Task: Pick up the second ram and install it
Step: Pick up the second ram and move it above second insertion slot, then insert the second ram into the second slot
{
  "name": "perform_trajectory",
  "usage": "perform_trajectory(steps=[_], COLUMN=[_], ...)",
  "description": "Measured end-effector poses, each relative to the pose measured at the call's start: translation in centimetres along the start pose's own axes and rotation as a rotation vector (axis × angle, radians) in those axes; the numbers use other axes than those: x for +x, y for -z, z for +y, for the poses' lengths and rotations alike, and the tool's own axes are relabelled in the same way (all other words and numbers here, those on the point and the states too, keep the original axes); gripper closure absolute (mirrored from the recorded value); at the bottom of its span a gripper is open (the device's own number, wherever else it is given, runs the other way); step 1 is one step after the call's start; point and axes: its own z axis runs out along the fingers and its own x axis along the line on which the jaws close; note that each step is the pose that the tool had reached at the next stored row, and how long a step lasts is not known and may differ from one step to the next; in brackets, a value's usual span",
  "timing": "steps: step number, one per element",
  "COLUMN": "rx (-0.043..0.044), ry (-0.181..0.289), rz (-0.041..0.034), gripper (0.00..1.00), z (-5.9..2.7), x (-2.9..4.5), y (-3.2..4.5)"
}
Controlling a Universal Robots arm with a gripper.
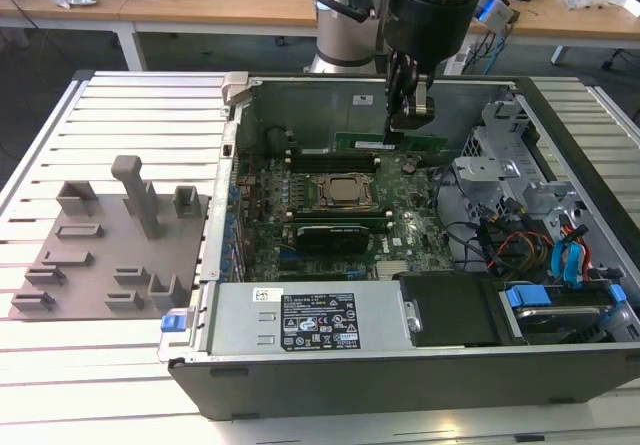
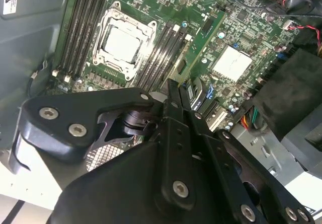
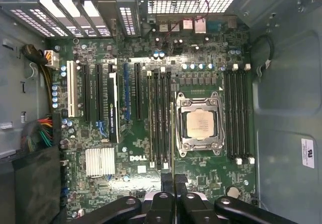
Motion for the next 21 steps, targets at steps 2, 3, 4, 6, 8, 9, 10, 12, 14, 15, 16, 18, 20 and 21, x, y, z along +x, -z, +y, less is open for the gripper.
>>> perform_trajectory(steps=[2,3,4,6,8,9,10,12,14,15,16,18,20,21], rx=[0.0000,0.0000,0.0000,0.0000,0.0000,0.0000,0.0000,0.0000,0.0000,0.0000,-0.0001,0.0000,0.0000,0.0000], ry=[0.000,0.000,0.000,0.000,0.000,0.000,0.000,0.000,0.000,0.000,0.000,0.000,0.000,0.000], rz=[0.0000,0.0000,0.0000,0.0000,-0.0002,-0.0001,0.0000,-0.0001,0.0000,0.0000,0.0001,-0.0001,-0.0001,0.0001], gripper=[0.88,0.88,0.88,0.88,0.88,0.88,0.88,0.88,0.88,0.88,0.88,0.88,0.88,0.88], z=[0.00,0.00,0.00,0.00,0.00,0.00,-0.01,-0.02,-0.03,-0.03,-0.04,-0.05,-0.07,-0.08], x=[0.00,0.00,-0.01,-0.01,-0.01,-0.02,-0.03,-0.12,-0.16,-0.18,-0.17,-0.16,-0.19,-0.25], y=[0.00,0.00,0.00,0.00,-0.01,-0.11,-0.33,-0.95,-1.39,-1.59,-1.90,-2.42,-3.02,-3.59])
